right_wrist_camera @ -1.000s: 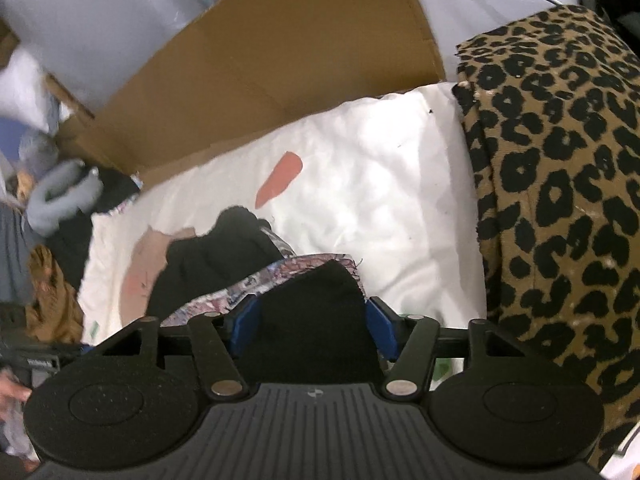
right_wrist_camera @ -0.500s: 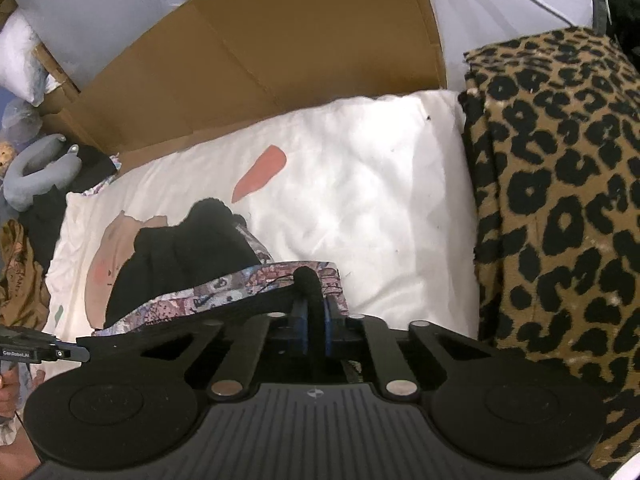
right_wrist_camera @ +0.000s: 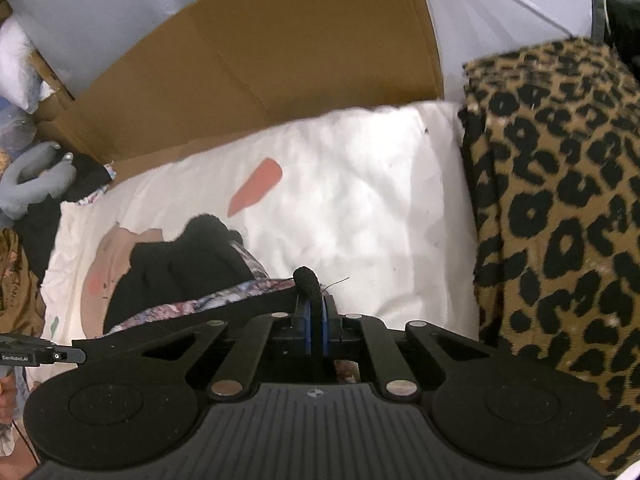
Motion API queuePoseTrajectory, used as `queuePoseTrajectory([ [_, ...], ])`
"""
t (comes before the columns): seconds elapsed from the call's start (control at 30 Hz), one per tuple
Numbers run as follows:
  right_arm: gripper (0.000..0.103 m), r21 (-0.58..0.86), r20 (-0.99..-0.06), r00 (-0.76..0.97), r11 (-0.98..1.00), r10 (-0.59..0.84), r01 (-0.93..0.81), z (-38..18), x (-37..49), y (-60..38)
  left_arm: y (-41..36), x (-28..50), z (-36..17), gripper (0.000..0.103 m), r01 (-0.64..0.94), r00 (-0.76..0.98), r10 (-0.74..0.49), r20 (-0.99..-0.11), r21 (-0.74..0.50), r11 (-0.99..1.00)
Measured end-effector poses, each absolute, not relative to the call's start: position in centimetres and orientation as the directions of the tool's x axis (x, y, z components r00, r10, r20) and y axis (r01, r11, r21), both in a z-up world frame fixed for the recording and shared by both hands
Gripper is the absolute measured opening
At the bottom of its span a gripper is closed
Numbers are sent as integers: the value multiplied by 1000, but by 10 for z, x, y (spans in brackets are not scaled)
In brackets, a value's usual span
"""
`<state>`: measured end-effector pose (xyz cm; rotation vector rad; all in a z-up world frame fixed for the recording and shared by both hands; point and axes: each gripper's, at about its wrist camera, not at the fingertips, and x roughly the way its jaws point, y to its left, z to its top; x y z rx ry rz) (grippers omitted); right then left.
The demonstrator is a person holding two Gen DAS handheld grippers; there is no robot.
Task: Fold clothes
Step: 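Lay the held end flat on the folded shorts with both grippers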
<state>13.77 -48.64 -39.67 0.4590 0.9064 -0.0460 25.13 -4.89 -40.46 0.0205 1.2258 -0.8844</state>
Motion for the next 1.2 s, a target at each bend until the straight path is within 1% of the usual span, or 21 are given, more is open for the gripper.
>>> queuePoseTrajectory([
  [0.07, 4, 366, -778, 609, 900, 155, 239, -404, 141, -487, -52, 251, -407, 4, 601, 53, -557, -829, -419, 680],
  [0.1, 7, 366, -783, 603, 898, 155, 245, -407, 142, -488, -54, 251, -408, 5, 605, 50, -549, -834, -412, 681],
  [0.13, 7, 367, -787, 597, 896, 155, 251, -409, 143, -489, -55, 251, -409, 8, 608, 47, -541, -840, -405, 682],
  [0.17, 11, 362, -788, 597, 898, 152, 249, -408, 142, -489, -57, 250, -409, 12, 613, 43, -537, -843, -402, 680],
  [0.2, 21, 357, -788, 597, 901, 149, 247, -408, 141, -488, -58, 248, -408, 14, 618, 46, -537, -843, -398, 678],
  [0.23, 28, 353, -788, 598, 903, 146, 245, -407, 140, -488, -59, 248, -408, 18, 620, 51, -535, -843, -393, 679],
  [0.27, 41, 348, -789, 598, 906, 143, 242, -406, 139, -488, -59, 247, -408, 20, 622, 55, -533, -844, -389, 680],
  [0.3, 44, 343, -789, 598, 908, 140, 240, -406, 138, -488, -60, 247, -409, 20, 621, 57, -530, -846, -385, 682],
  [0.43, 44, 328, -794, 592, 917, 137, 228, -407, 138, -486, -61, 248, -412, 23, 621, 66, -517, -853, -370, 690],
  [0.47, 44, 325, -795, 591, 918, 137, 225, -408, 139, -485, -62, 248, -411, 29, 626, 78, -510, -857, -356, 694],
  [0.53, 44, 316, -797, 589, 924, 134, 217, -410, 141, -483, -62, 247, -409, 36, 636, 105, -494, -863, -324, 701],
  [0.57, 44, 310, -798, 588, 927, 132, 213, -411, 141, -482, -63, 246, -408, 36, 640, 118, -486, -866, -307, 704],
  [0.73, 44, 289, -806, 578, 936, 125, 201, -417, 146, -479, -67, 246, -413, 35, 640, 101, -483, -870, -315, 701],
  [0.9, 44, 264, -814, 568, 947, 117, 182, -421, 151, -474, -71, 247, -417, 34, 649, 101, -489, -866, -315, 692],
  [1.0, 44, 236, -820, 563, 957, 103, 169, -424, 154, -470, -73, 248, -418, 26, 645, 89, -496, -864, -330, 689],
  [1.07, 44, 224, -821, 562, 961, 95, 164, -425, 156, -469, -74, 247, -418, 17, 650, 79, -500, -862, -336, 682],
  [1.2, 44, 184, -822, 565, 973, 75, 139, -424, 157, -462, -76, 246, -418, 14, 655, 76, -500, -862, -335, 677],
])
